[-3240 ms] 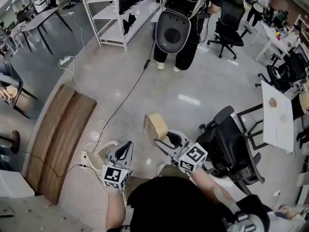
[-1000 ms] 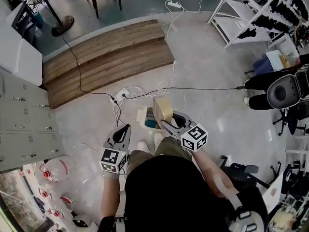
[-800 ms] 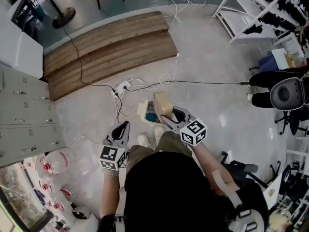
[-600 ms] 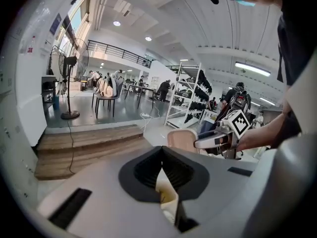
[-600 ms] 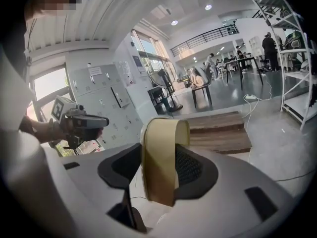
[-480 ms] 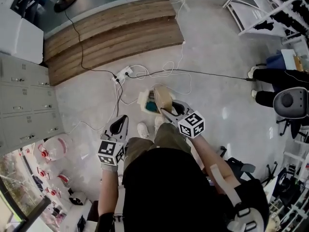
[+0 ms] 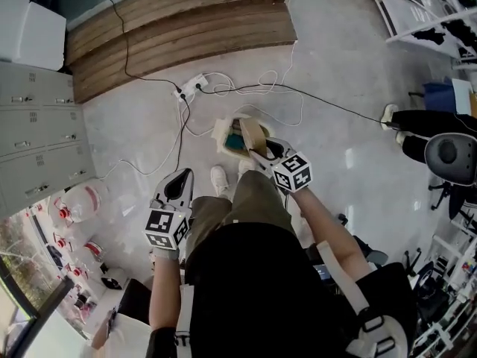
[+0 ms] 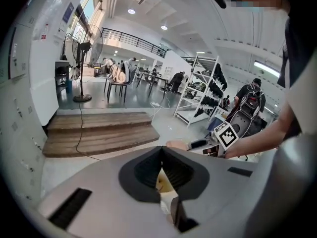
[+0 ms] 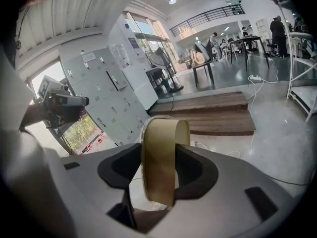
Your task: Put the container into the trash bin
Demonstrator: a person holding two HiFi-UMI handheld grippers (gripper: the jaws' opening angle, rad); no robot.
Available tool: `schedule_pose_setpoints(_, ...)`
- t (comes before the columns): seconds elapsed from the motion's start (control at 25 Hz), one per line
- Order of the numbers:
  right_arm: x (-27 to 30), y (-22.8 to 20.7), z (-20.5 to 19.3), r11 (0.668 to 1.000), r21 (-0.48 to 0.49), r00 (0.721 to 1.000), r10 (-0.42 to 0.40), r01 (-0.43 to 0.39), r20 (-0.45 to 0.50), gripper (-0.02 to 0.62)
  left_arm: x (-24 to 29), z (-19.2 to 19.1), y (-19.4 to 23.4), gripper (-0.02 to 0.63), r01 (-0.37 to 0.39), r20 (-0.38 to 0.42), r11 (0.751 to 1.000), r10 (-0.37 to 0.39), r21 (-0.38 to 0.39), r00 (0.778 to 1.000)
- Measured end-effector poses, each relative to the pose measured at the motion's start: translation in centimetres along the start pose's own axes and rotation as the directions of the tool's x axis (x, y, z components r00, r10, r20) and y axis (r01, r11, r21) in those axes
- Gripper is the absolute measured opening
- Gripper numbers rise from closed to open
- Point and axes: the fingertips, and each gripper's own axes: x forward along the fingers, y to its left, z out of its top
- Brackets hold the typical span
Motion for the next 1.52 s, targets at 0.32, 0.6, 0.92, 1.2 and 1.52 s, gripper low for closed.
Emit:
schedule_pose_setpoints(0.32, 4.4, -2.8, -4.4, 1.0, 0.026, 0.995, 0.011, -0.009, -0.099, 0.216, 1.6, -1.1, 0.7, 0.005, -0.023, -0.032, 0.998, 0.021, -0.053, 0.999)
schedule_pose_setpoints(0.6, 8.3, -5.4, -7.4, 0.999, 0.032, 0.985, 0.007, -0.001, -0.175, 0.216, 2.9, -2.4, 1.5, 0.005, -0.028, -0.05, 0.994, 0.023, -0.101, 0.998)
schedule_pose_setpoints(0.92, 13.4, -8.4, -11.6, 0.998, 0.065, 0.961, -0.007, 0.026, -0.275, 0.216, 3.4, -4.8, 3.3, 0.005, -0.027, -0.078, 0.983, 0.013, -0.181, 0.997)
schedule_pose_setpoints(1.2, 16.5, -10.0, -15.2, 0.996, 0.076, 0.939, -0.02, 0.049, -0.342, 0.216, 3.7, -6.1, 5.1, 0.005, -0.036, -0.085, 0.978, 0.019, -0.206, 0.996)
schedule_pose_setpoints(1.52, 19.7, -11.7, -18.7, 0.995, 0.074, 0.92, -0.027, 0.061, -0.391, 0.216, 4.3, -8.5, 6.2, 0.005, -0.043, -0.108, 0.971, 0.017, -0.236, 0.994)
